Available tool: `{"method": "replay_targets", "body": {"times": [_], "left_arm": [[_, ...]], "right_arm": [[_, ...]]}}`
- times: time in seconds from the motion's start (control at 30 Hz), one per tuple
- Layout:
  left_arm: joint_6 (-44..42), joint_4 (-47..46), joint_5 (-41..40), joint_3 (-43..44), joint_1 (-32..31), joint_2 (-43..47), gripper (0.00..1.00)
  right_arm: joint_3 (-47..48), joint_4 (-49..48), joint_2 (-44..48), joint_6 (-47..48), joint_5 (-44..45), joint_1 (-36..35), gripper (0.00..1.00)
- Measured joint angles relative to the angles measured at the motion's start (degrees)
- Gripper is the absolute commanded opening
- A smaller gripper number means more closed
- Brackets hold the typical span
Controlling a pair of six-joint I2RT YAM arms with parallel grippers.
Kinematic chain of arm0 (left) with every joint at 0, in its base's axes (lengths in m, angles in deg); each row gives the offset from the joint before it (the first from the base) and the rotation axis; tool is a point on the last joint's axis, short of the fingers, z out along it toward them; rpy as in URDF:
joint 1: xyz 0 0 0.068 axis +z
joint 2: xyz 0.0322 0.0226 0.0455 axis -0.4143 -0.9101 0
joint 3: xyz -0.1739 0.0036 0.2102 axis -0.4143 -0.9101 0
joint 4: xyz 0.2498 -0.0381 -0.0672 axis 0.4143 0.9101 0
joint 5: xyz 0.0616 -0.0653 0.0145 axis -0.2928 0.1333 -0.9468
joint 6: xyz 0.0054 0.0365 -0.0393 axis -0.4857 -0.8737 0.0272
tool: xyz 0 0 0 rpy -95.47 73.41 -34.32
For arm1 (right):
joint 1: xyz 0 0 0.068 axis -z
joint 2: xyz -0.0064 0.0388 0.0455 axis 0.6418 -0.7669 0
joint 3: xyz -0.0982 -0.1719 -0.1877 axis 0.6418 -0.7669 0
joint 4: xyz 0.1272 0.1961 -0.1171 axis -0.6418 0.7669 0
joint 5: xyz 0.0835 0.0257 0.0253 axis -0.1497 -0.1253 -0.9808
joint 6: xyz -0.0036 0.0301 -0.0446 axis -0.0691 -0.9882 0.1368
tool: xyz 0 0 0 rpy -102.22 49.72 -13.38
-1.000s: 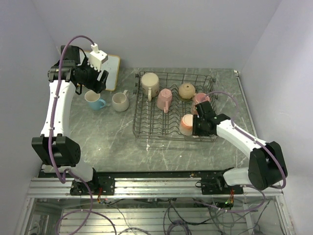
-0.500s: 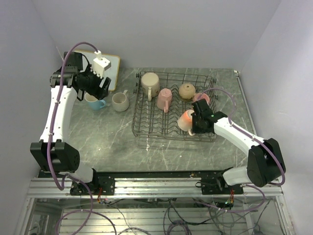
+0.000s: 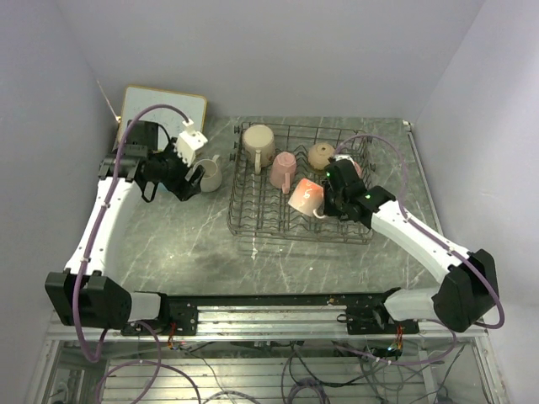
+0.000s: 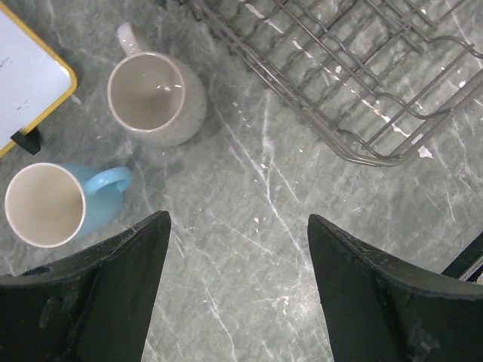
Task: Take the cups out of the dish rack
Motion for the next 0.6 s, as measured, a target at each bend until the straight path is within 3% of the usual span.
{"method": "replay_targets", "body": {"times": [0.3,0.6], "left_arm": [[-3.41,-7.87,0.55,-12.94,-4.90,9.25,0.84],[-7.21,-13.49,-3.91,-19.41,-11.72,14.29,0.83]], "right_arm": [[5.97,0.09,0.02,-2.93,-3.23,-1.95,0.00],[8.98,-2.80,-8.96,-9.66,-10.80,-4.20,0.00]]}}
